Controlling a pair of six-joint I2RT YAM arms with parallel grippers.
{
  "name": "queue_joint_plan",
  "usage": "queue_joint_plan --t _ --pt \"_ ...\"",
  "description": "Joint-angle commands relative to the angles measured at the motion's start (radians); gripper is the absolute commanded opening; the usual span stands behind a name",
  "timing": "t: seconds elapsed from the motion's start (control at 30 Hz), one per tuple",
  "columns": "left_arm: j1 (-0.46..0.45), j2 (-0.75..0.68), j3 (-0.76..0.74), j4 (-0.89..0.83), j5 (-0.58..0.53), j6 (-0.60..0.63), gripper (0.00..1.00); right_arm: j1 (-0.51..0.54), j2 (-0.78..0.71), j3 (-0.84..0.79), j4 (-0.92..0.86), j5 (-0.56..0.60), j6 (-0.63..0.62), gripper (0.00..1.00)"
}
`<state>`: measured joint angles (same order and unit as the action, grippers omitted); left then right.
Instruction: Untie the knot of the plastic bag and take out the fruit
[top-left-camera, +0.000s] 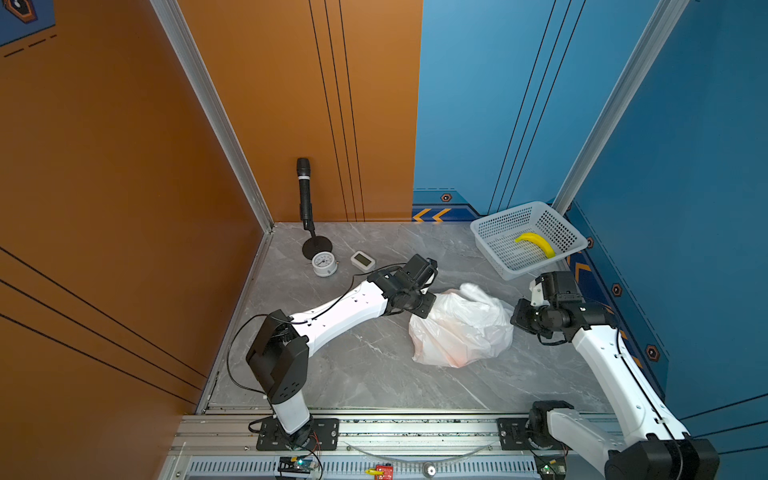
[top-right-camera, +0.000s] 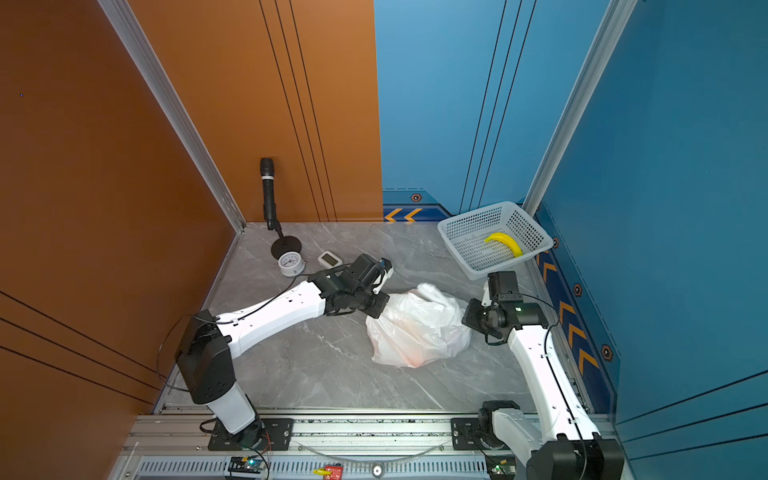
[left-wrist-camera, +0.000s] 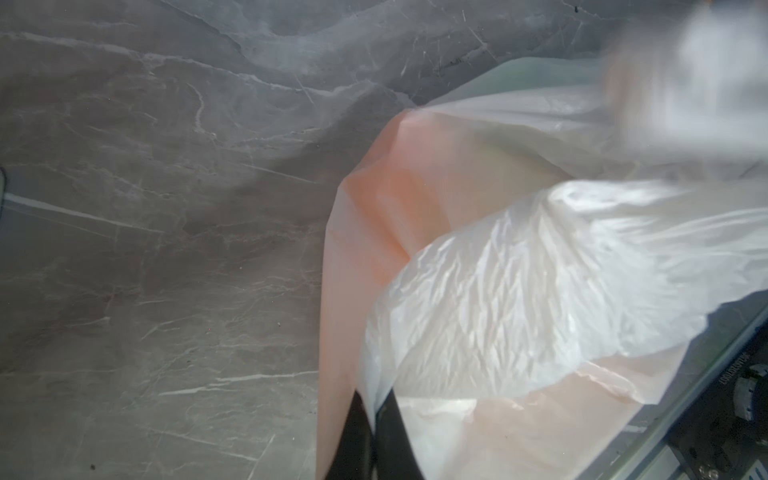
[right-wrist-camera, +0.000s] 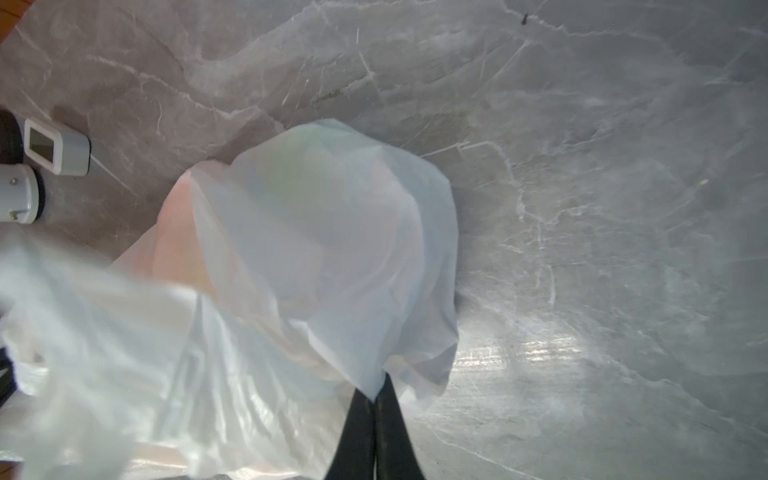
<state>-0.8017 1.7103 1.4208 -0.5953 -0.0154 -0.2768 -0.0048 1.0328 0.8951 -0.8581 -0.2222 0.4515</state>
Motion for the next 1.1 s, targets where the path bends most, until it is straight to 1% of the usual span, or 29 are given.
queue_joint_plan --t 0.0,0.13,0.23,0.27,0.33,0.4,0.47,0.5,0.6,0.7,0.8,0.87,0.93,1.03,1.07 --pt "0.036 -0.037 -0.007 -0.026 -0.042 0.01 0.01 -0.041 -0.029 -0.035 0.009 0.025 0.031 0.0" --pt "0.044 -0.039 0.004 -0.026 -0.027 0.019 0.07 -0.043 -0.05 -0.062 0.031 -0.02 0.058 0.0" --pt "0.04 -0.047 0.038 -0.025 -0.004 0.005 0.19 -0.027 -0.067 -0.058 0.043 -0.055 0.079 0.0" --pt "0.035 -0.054 0.052 -0.025 0.004 0.001 0.26 -0.021 -0.075 -0.046 0.039 -0.058 0.088 0.03" --pt "0.017 -0.063 0.086 -0.026 0.012 0.0 0.33 -0.007 -0.092 -0.02 0.04 -0.054 0.103 0.15" --pt "-0.013 -0.061 0.132 -0.016 0.018 0.033 0.4 0.008 -0.105 0.007 0.043 -0.032 0.117 0.34" --pt "-0.04 -0.044 0.174 -0.015 0.024 0.09 0.45 0.024 -0.105 0.028 0.051 -0.025 0.124 0.48" --pt "-0.049 -0.032 0.197 -0.016 0.027 0.118 0.47 0.028 -0.099 0.04 0.055 -0.023 0.127 0.53" --pt "-0.072 0.012 0.25 -0.007 0.062 0.213 0.52 0.034 -0.053 0.074 0.063 -0.031 0.145 0.63" --pt "-0.084 0.062 0.298 -0.006 0.097 0.301 0.56 0.039 0.014 0.107 0.074 -0.074 0.146 0.68" --pt "-0.063 0.133 0.353 -0.01 0.224 0.327 0.61 0.055 0.1 0.15 0.083 -0.117 0.138 0.69" --pt "-0.055 0.172 0.386 -0.018 0.256 0.329 0.64 0.073 0.16 0.179 0.085 -0.086 0.131 0.69" --pt "-0.045 0.209 0.414 -0.036 0.295 0.355 0.67 0.081 0.219 0.204 0.087 -0.066 0.132 0.69" --pt "-0.028 0.27 0.474 -0.101 0.341 0.393 0.75 0.086 0.307 0.248 0.089 -0.087 0.133 0.69" --pt "-0.02 0.296 0.506 -0.134 0.337 0.39 0.77 0.093 0.333 0.262 0.09 -0.088 0.134 0.69"
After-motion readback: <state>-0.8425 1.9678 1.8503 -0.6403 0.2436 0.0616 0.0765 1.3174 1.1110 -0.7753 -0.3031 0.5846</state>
